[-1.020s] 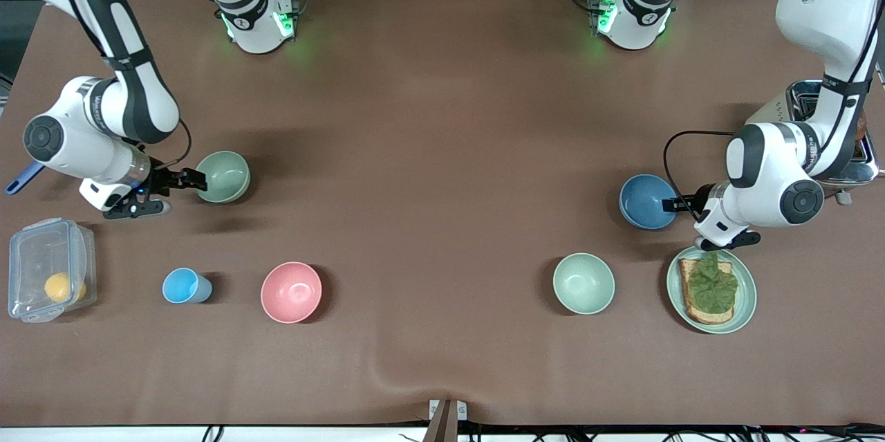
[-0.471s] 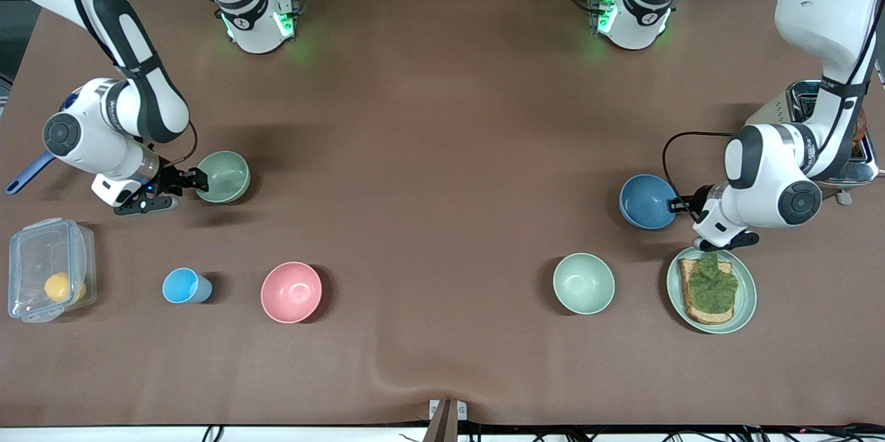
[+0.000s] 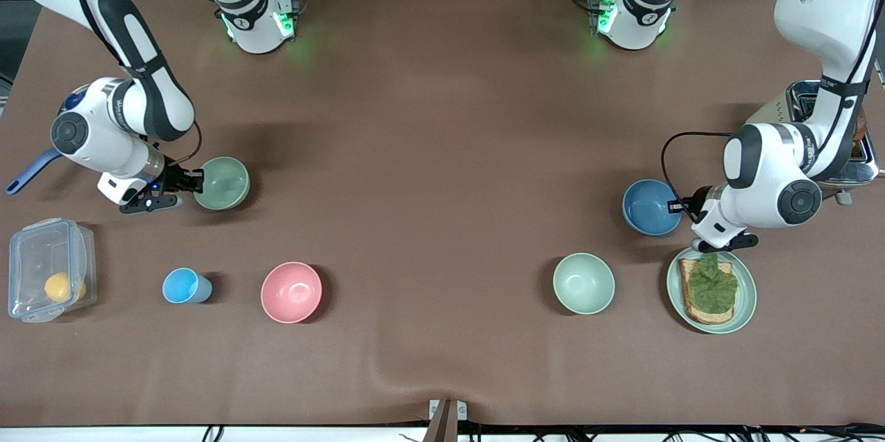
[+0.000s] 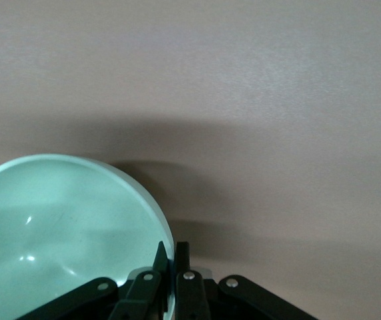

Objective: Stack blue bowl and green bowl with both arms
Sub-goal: 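Grasp the green bowl with the right gripper while the left gripper grasps the blue bowl, then carry the green bowl with the right gripper while the left gripper carries the blue bowl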

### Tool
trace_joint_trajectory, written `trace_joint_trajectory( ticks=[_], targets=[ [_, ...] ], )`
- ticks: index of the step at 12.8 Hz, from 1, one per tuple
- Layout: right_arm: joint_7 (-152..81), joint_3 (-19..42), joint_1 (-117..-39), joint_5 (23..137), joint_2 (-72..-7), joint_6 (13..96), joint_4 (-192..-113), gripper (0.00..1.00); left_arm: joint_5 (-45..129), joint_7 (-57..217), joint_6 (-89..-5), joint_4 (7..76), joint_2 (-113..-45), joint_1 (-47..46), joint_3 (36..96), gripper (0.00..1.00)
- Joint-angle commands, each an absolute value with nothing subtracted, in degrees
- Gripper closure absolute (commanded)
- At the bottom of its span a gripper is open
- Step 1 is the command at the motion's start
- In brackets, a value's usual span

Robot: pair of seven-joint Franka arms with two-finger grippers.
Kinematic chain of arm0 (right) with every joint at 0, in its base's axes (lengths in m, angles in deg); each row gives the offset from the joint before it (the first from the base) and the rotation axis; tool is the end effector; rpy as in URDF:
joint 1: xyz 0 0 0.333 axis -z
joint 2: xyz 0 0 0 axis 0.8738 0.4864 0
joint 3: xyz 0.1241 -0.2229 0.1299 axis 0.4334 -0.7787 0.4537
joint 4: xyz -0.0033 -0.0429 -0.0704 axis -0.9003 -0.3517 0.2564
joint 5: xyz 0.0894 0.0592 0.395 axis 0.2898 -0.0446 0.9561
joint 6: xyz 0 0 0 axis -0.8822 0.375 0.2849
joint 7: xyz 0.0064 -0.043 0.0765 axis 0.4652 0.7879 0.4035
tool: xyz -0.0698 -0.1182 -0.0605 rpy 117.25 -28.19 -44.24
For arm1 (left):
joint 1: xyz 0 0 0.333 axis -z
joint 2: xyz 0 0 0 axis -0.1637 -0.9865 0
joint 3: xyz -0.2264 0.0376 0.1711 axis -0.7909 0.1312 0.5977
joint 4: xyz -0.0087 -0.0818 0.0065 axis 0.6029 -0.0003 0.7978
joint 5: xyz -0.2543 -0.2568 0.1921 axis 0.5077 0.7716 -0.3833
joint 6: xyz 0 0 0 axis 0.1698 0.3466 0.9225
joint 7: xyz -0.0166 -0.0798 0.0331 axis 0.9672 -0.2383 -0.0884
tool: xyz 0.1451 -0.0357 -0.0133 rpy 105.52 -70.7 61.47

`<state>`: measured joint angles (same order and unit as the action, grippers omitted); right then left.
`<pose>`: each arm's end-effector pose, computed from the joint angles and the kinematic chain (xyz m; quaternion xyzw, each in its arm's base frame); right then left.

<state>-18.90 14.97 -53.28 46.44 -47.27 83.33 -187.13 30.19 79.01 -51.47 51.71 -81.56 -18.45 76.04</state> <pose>0.5003 -0.0826 0.1263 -0.9956 -0.0817 0.0384 0.0252 0.5805 0.0080 0.1373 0.9882 0.0585 -0.1411 0.0076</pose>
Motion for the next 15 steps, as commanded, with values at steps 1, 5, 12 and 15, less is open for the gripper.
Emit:
trace_joint_trajectory(
  ticks=[1,5,12,15],
  targets=[
    [-19.8,16.0,-55.1,50.4,-47.7,81.0,-186.8,1.00,29.3,79.4,-51.8,50.5,-81.2,-18.3,75.7,1.00],
    [-32.5,16.1,-61.8,57.2,-51.1,73.3,-184.7,1.00,29.2,80.7,-51.1,48.6,-80.1,-18.4,75.0,1.00],
    [-75.0,16.3,-81.9,57.5,-53.1,73.2,-179.6,1.00,29.8,79.3,-38.2,36.6,-79.3,-15.7,73.5,1.00],
    [-86.5,16.2,-88.8,57.4,-52.2,73.3,-176.8,1.00,30.0,76.2,-37.5,35.6,-78.7,-12.7,73.4,1.00]
  ],
)
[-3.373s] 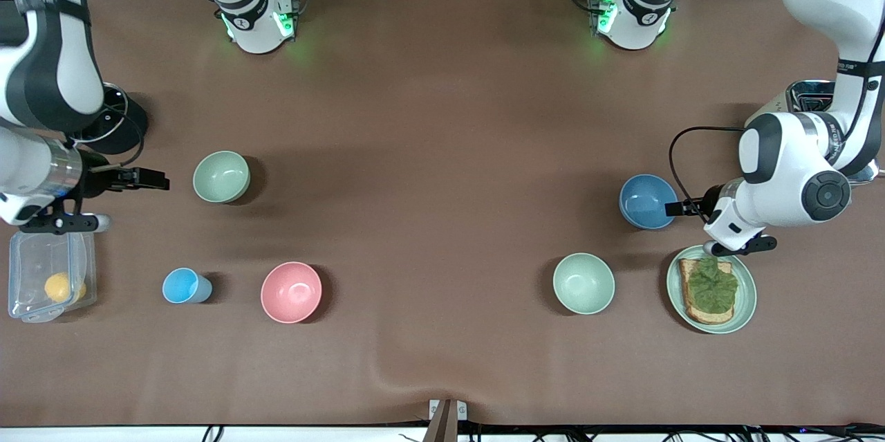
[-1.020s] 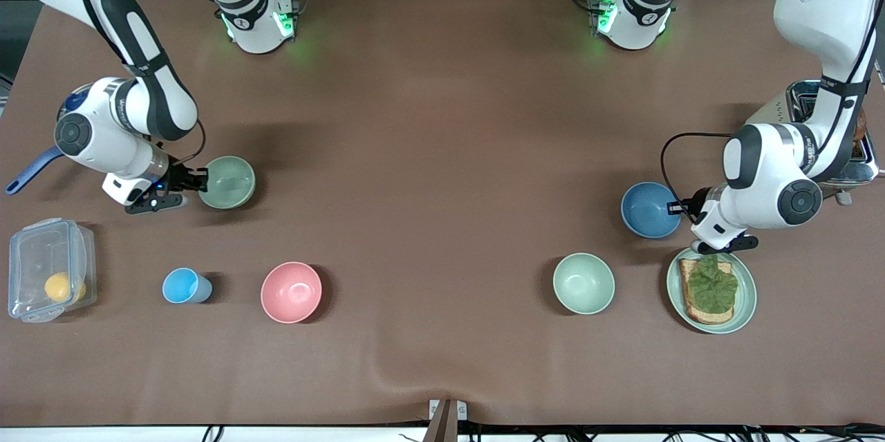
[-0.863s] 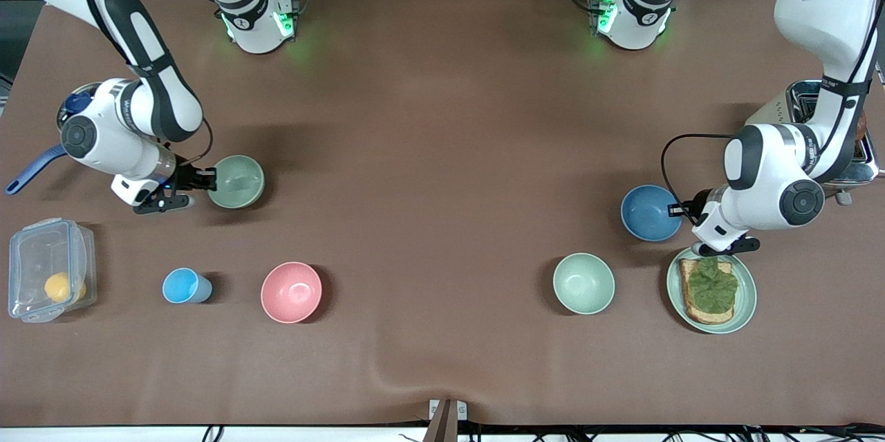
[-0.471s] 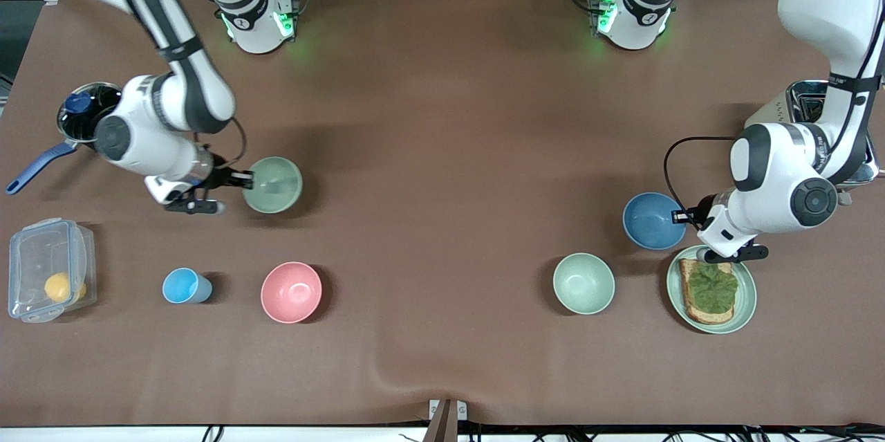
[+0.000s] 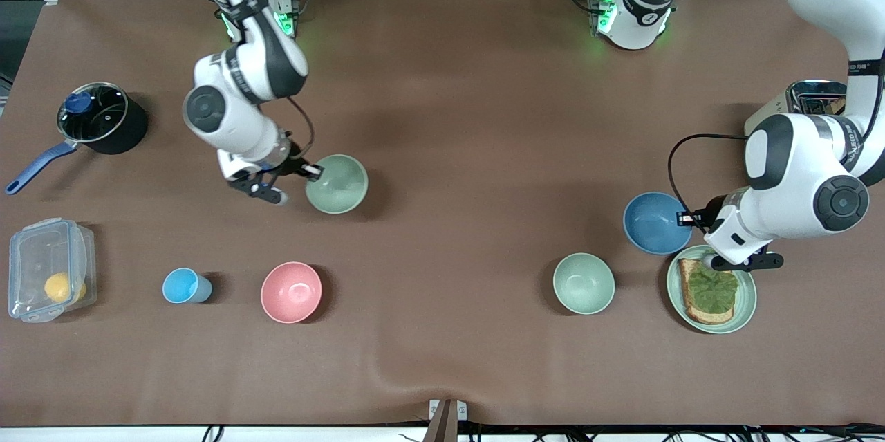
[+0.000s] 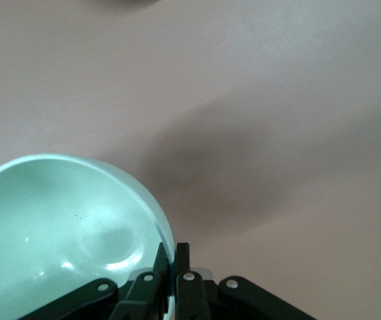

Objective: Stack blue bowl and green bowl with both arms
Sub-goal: 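Carry the green bowl with the right gripper while the left gripper carries the blue bowl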

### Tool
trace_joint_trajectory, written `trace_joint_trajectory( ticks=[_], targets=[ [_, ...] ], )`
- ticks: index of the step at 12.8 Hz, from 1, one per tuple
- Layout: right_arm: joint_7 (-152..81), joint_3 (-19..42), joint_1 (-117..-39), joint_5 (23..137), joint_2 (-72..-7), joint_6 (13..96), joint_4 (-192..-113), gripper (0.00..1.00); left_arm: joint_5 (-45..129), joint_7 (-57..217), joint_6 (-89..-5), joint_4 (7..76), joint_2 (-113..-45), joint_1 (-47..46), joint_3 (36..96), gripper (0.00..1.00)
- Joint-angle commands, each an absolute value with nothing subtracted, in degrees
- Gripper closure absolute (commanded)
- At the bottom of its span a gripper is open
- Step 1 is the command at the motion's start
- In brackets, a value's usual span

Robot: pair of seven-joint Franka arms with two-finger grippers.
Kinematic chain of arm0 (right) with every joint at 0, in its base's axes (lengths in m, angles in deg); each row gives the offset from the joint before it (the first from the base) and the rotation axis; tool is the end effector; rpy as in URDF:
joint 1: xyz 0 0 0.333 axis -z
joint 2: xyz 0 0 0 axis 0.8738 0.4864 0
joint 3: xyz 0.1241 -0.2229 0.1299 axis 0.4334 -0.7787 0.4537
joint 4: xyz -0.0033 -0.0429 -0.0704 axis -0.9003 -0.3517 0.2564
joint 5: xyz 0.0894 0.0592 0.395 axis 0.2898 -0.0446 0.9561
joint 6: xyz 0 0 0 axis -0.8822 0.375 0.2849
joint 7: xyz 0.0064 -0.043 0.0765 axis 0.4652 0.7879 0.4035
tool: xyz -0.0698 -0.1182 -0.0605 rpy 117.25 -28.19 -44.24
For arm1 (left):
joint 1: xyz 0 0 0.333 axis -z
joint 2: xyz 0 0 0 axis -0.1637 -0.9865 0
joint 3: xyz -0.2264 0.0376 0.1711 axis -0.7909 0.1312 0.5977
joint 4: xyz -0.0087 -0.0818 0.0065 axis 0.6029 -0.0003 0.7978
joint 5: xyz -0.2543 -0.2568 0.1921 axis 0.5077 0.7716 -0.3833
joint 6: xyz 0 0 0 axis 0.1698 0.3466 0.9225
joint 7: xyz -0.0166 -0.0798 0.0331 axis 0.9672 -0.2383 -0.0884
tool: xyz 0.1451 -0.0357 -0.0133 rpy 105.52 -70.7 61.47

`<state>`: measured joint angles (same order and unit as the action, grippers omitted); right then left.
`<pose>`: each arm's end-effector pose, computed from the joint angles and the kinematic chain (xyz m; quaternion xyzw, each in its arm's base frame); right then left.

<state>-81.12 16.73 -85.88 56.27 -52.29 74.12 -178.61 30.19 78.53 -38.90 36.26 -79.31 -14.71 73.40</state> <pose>0.5032 0.2459 0.2188 -0.9727 0.2163 0.0501 0.0668 0.6427 -0.0515 0.2631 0.9952 0.0151 -0.0963 0.0084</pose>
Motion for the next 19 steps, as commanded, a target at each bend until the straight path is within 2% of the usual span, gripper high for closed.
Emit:
trace_joint_trajectory(
  ticks=[1,5,8,13,16,18,19],
  targets=[
    [-89.5,16.2,-90.8,57.4,-52.1,73.6,-176.5,1.00,29.9,73.4,-37.5,35.5,-78.5,-11.5,73.2,1.00],
    [-100.4,16.2,-98.5,57.5,-48.8,77.2,-174.3,1.00,30.3,66.6,-37.6,34.2,-78.5,-7.7,72.4,1.00],
    [-107.9,16.1,-104.2,57.3,-42.6,83.5,-170.6,1.00,30.9,60.8,-37.6,32.9,-78.9,-7.0,69.9,1.00],
    [-115.4,16.0,-109.3,56.8,-35.6,86.9,-165.3,1.00,35.3,58.8,-38.3,32.9,-79.3,-6.7,69.1,1.00],
    [-116.3,15.9,-109.6,56.8,-34.9,87.1,-165.0,1.00,36.0,54.8,-38.4,32.8,-79.3,-5.4,69.0,1.00],
    [-116.9,15.9,-110.3,56.7,-33.1,90.7,-165.0,0.91,36.3,53.3,-38.8,33.3,-79.4,-3.6,69.1,1.00],
    [-117.3,15.9,-110.4,56.7,-32.4,91.6,-165.0,0.90,36.3,52.0,-38.8,33.6,-79.2,-3.2,69.0,1.00]
  ],
)
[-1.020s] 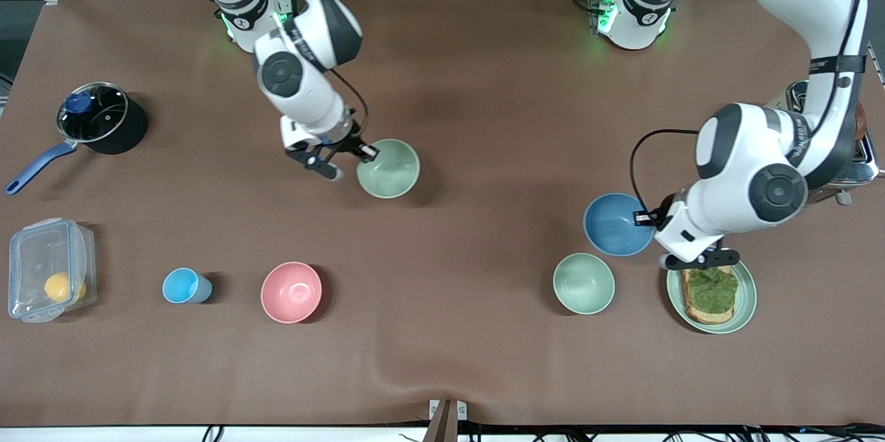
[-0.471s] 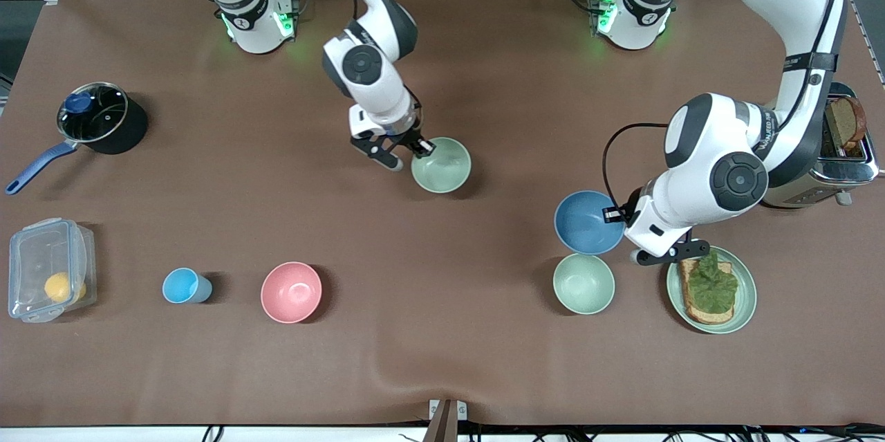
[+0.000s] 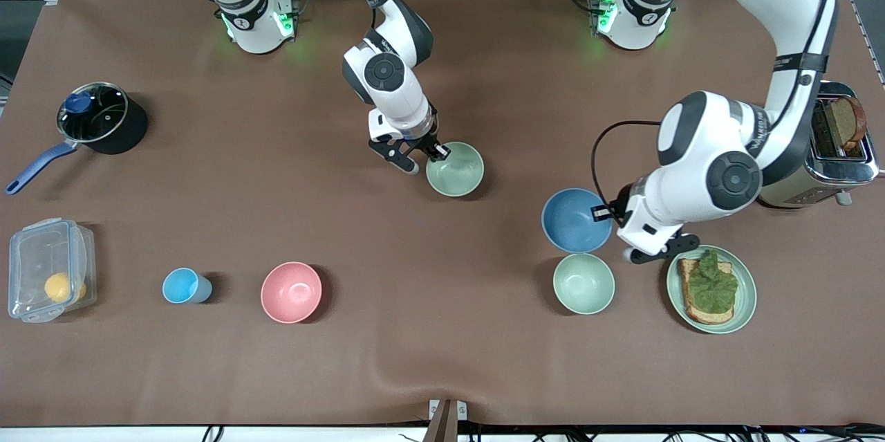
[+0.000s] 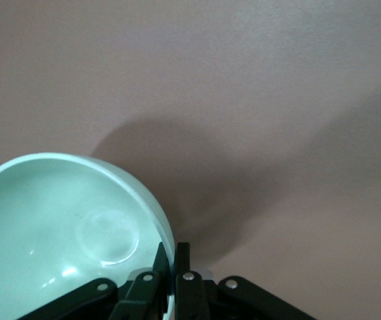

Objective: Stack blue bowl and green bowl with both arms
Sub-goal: 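Carry the green bowl with the right gripper while the left gripper carries the blue bowl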

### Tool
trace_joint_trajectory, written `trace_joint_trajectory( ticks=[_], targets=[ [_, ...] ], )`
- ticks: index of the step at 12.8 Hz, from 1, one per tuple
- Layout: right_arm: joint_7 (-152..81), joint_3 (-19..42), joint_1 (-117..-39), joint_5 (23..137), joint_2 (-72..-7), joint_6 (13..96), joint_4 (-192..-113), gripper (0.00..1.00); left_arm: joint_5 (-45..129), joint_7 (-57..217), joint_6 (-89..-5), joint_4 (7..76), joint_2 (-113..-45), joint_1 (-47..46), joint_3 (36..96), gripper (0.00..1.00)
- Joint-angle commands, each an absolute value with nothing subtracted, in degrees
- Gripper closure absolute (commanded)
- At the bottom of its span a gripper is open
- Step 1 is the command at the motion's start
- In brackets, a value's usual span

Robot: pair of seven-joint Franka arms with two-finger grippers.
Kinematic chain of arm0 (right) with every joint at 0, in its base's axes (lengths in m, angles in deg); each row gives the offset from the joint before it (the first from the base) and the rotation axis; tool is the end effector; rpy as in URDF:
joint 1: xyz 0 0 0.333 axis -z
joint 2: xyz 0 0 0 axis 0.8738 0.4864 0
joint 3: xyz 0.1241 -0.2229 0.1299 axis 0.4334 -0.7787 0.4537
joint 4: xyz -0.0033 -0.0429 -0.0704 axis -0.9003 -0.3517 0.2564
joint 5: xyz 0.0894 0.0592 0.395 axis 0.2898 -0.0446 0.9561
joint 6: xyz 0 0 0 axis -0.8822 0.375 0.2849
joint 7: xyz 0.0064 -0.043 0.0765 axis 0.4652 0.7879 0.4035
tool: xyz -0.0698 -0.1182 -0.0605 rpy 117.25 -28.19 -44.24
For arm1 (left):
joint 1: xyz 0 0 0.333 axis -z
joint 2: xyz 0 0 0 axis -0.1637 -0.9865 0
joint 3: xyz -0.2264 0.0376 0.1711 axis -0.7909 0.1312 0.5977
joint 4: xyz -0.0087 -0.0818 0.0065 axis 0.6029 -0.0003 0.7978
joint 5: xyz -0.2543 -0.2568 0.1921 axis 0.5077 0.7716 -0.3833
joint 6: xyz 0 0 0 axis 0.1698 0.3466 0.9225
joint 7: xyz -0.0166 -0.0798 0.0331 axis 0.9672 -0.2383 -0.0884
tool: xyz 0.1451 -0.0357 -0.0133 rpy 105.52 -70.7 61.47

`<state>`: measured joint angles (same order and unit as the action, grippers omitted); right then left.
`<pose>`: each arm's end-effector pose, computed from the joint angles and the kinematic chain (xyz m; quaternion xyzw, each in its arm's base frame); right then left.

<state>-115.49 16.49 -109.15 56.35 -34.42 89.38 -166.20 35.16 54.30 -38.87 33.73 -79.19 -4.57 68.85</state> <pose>0.4253 0.4719 0.1496 -0.9404 0.3241 0.0203 0.1009 0.6192 -0.2212 0.2902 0.9877 0.1185 -0.0949 0.0381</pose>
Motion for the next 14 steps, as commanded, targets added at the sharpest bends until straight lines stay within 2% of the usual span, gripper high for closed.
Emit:
trace_joint_trajectory(
  ticks=[1,2,3,4,5,9,11,14],
  targets=[
    [-117.5,15.9,-110.4,56.8,-32.3,91.5,-164.9,0.77,36.3,51.2,-38.8,34.5,-78.6,-3.0,68.5,1.00],
    [-117.5,15.9,-110.4,56.8,-32.3,91.5,-164.9,0.51,36.3,50.9,-38.8,35.2,-78.0,-3.0,67.6,1.00],
    [-117.5,15.9,-110.3,56.9,-32.5,91.3,-164.9,0.36,36.3,50.5,-38.8,36.3,-77.1,-3.0,67.5,1.00],
    [-117.4,15.9,-109.9,57.2,-32.8,90.7,-164.7,0.03,36.3,49.8,-38.8,37.4,-76.2,-2.9,67.1,1.00],
    [-117.3,15.8,-109.6,57.3,-33.4,89.3,-164.6,0.00,36.4,49.1,-38.8,38.2,-75.5,-3.2,66.3,1.00],
    [-122.6,15.7,-104.9,57.5,-35.0,71.7,-157.2,0.00,38.8,47.8,-38.8,40.8,-72.6,-3.4,64.0,1.00],
    [-124.5,15.8,-103.0,58.0,-34.6,71.5,-156.9,0.00,38.9,47.7,-38.8,41.5,-72.6,-3.1,63.6,1.00],
    [-124.4,15.8,-98.9,72.3,-34.0,71.9,-156.9,0.00,40.4,47.8,-38.8,41.5,-73.3,-2.8,63.1,1.00]
  ],
)
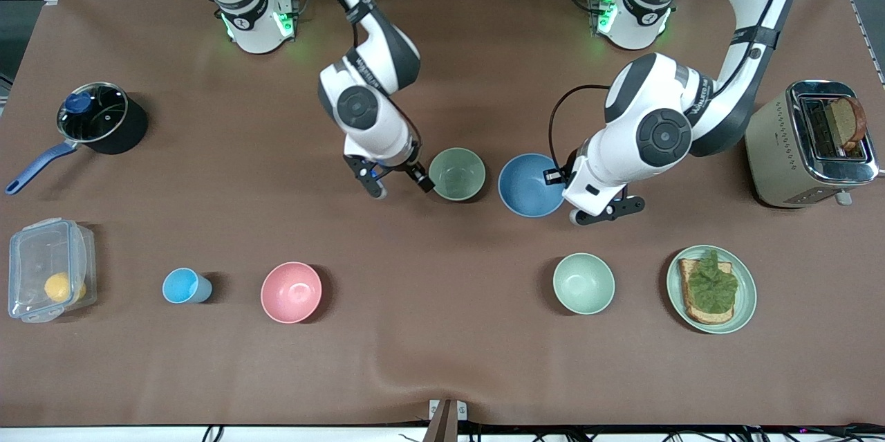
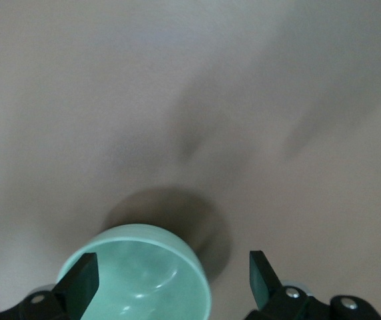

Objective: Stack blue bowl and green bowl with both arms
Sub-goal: 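Lower the blue bowl into the green bowl with the left gripper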

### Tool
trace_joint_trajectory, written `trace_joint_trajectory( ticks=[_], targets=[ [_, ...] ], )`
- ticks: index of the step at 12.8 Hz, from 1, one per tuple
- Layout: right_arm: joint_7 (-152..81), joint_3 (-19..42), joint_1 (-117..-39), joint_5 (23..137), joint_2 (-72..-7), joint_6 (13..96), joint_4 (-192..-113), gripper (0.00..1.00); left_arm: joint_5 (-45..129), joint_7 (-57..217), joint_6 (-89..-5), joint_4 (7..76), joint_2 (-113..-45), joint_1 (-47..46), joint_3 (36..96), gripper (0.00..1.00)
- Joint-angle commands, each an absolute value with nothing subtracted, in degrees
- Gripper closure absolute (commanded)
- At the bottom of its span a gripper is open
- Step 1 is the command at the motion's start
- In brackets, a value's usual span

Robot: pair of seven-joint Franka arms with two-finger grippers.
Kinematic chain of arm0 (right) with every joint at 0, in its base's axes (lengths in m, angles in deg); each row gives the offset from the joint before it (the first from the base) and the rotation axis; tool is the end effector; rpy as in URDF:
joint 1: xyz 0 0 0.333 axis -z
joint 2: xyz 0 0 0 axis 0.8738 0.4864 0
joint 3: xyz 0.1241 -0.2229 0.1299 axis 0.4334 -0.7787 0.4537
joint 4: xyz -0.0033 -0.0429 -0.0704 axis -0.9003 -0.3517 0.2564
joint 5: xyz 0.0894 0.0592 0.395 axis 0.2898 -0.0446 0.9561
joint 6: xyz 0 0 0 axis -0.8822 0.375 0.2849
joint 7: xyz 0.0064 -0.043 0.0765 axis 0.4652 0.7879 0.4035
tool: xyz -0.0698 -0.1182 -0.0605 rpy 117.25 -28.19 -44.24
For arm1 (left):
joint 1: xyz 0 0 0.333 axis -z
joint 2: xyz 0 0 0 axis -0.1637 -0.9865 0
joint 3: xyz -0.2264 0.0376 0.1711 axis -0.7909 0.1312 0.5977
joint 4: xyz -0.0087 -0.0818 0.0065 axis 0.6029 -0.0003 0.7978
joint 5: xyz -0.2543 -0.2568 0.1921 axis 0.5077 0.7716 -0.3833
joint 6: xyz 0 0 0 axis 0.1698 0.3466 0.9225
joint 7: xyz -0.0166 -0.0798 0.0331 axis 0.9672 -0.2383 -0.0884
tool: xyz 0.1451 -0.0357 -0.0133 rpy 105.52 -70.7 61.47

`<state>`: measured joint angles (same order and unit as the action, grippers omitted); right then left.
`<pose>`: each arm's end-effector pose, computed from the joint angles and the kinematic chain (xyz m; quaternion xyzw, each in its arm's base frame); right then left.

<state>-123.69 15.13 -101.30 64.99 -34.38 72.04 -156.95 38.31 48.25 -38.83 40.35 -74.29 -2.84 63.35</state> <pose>0.4987 0.4259 0.1916 -0.8618 0.4884 0.1147 0.0742 0.5580 -0.2923 0.2986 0.9842 0.1161 -0.1253 0.0464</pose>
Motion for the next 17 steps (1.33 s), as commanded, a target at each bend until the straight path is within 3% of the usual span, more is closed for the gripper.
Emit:
trace_joint_trajectory(
  ticks=[1,12,17],
  targets=[
    [-124.2,15.7,-99.1,75.4,-33.5,73.1,-156.9,0.00,40.9,47.7,-38.8,41.5,-73.6,-2.9,62.6,1.00],
    [-122.6,16.1,-101.6,86.8,-25.9,87.5,-158.0,0.00,41.8,44.4,-42.2,43.3,-74.6,0.6,62.4,1.00],
    [-122.5,16.1,-102.4,87.3,-25.6,88.1,-158.0,0.00,42.4,39.3,-47.4,43.6,-76.9,3.3,62.4,1.00]
  ],
)
